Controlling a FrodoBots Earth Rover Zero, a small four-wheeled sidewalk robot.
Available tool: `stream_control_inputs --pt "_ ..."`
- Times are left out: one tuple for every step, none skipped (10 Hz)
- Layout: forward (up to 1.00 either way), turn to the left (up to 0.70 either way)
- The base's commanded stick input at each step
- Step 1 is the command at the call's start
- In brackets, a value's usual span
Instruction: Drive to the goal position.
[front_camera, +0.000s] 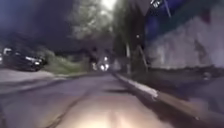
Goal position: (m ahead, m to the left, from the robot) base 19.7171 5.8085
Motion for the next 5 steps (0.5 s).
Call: stream_control_inputs --pt "0.7 0.0" --pt "0.7 0.0" --pt "0.7 0.0" --pt "0.7 0.0" --pt "0.7 0.0"
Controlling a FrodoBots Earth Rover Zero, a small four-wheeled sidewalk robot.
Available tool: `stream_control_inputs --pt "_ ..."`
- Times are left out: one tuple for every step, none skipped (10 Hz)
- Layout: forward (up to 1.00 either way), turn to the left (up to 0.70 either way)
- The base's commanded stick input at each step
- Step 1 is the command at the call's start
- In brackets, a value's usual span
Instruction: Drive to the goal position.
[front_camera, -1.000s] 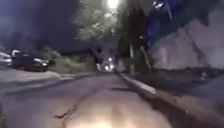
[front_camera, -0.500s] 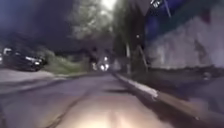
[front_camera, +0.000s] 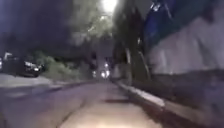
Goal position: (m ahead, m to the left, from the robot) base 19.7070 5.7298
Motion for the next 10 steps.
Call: stream_control_inputs --pt "0.7 0.0" --pt "0.7 0.0" --pt "0.7 0.0" --pt "0.7 0.0" --pt "0.7 0.0" --pt "0.7 0.0" --pt "0.7 0.0" --pt "0.7 0.0" --pt "0.7 0.0" --pt "0.7 0.0"
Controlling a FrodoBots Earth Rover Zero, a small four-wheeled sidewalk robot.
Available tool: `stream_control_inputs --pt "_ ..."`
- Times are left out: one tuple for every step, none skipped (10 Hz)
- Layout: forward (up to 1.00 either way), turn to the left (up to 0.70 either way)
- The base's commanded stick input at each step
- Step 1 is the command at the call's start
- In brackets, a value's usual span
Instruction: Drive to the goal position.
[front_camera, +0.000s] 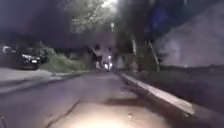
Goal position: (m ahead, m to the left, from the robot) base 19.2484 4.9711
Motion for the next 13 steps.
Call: stream_control_inputs --pt "0.7 0.0" --pt "0.7 -0.03" --pt "0.7 -0.13" --pt "0.7 -0.23" --pt "0.7 -0.33" --pt "0.7 -0.35" --pt "0.7 -0.35" --pt "0.7 -0.26" --pt "0.7 -0.15" --pt "0.7 -0.04" --pt "0.7 0.0" --pt "0.7 -0.07" --pt "0.7 -0.26"
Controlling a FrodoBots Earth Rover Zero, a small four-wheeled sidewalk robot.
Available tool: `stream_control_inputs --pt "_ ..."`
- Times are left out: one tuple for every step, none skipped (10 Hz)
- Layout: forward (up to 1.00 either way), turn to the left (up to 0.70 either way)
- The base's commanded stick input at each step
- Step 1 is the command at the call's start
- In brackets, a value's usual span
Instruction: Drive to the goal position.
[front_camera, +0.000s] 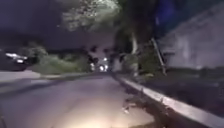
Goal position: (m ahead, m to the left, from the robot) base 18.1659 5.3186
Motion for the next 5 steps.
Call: stream_control_inputs --pt "0.7 -0.08" --pt "0.7 0.0" --pt "0.7 0.0" --pt "0.7 0.0" --pt "0.7 0.0"
